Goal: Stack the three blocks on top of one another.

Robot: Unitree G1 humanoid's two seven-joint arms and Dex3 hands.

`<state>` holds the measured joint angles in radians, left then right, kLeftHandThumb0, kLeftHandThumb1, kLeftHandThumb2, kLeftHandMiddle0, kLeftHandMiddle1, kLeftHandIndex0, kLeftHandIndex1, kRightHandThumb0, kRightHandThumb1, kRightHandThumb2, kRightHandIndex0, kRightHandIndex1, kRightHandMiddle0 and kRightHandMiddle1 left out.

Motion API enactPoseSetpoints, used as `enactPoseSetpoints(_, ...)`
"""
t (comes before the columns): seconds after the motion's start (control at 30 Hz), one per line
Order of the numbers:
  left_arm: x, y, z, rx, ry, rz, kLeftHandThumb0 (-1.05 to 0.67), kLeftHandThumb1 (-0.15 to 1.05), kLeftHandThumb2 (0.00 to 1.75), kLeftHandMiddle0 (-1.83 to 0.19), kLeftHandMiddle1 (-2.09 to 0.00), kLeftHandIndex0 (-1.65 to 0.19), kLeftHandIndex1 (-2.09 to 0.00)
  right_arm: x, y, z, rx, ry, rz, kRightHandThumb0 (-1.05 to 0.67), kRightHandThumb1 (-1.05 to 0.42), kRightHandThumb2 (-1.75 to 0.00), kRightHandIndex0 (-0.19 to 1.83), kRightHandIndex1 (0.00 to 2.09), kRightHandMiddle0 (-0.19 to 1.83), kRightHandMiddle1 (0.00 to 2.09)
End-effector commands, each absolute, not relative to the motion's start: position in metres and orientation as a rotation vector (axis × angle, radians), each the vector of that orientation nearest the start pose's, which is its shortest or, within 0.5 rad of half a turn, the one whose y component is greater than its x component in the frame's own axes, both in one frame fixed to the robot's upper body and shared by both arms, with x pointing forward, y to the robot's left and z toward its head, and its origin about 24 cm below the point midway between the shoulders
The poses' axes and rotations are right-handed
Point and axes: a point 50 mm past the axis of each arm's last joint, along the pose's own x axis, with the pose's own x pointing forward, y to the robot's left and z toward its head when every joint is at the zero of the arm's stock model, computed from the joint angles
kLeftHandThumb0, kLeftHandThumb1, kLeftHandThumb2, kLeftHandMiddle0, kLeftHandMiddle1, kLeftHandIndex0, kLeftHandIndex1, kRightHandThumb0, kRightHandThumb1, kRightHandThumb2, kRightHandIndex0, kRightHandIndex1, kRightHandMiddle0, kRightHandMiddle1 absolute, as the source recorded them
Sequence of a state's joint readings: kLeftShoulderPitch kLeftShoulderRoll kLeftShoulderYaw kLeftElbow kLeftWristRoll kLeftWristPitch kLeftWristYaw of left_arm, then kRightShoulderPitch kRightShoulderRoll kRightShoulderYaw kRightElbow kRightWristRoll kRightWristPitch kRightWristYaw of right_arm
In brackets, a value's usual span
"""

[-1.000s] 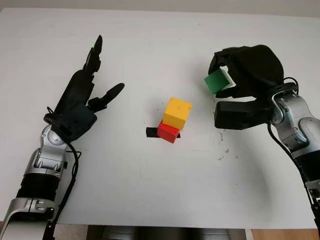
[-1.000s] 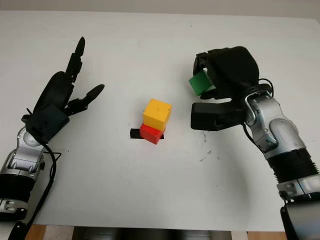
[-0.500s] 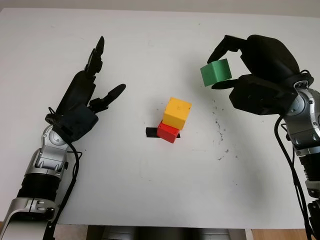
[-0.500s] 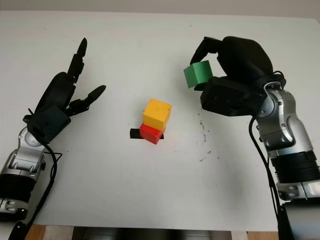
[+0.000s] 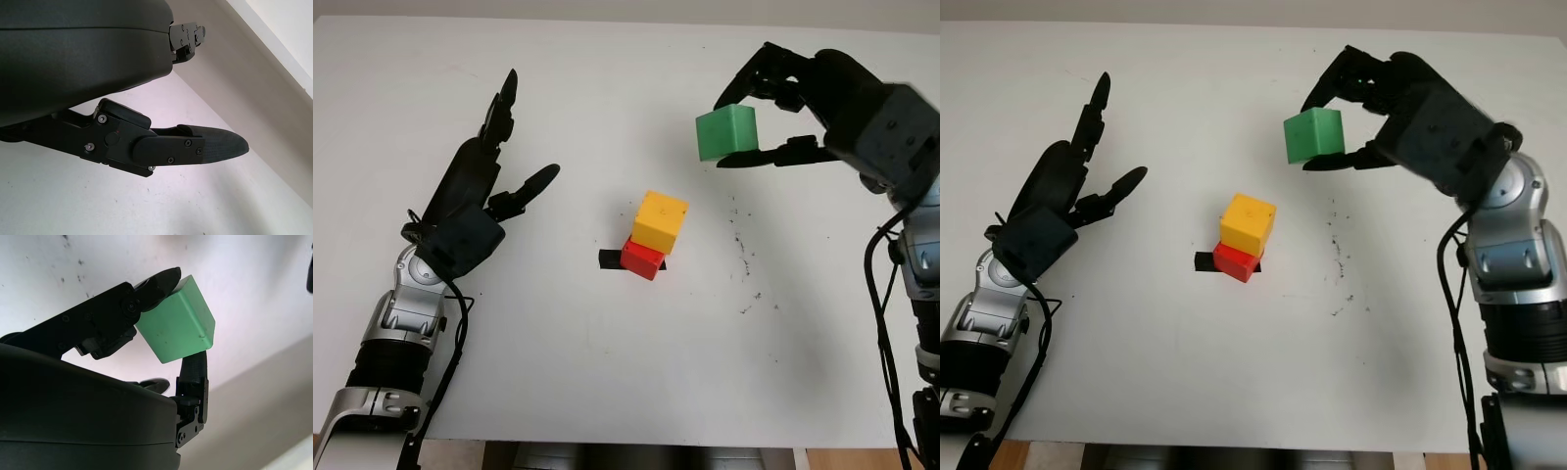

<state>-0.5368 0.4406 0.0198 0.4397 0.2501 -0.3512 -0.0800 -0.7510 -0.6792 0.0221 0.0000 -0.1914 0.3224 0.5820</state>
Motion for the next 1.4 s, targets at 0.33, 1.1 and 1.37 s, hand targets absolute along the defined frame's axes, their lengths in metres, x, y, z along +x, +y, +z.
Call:
enactPoseSetpoints(0.33,0.345,0.209,0.153,0.678,-0.408,-0.085,-0.74,1.05,0.54,0.19,0.0,0.19,-0.03,0.327,-0.171,0.338,-1.147,-0.26,0.508,-0.28,-0.87,-0.04,0.49,0.08,0.51,1.44)
enactPoseSetpoints(1.1,0.342,0.205,0.15,0.701,-0.407,-0.055,-0.75,1.05,0.53,0.19,0.0,0.19,-0.04,0.325,-0.138,0.338,-1.292,-0.466,0.816,-0.42,-0.88,-0.06,0.44,0.04,0.51,1.52)
enactPoseSetpoints(1.37,0.343,0.205,0.152,0.707,-0.41,-0.047,-0.75,1.05,0.54,0.19,0.0,0.19,-0.04,0.326,-0.131,0.332,-1.328,-0.461,0.878,-0.45,-0.9,-0.06,0.4,0.03,0.46,1.61)
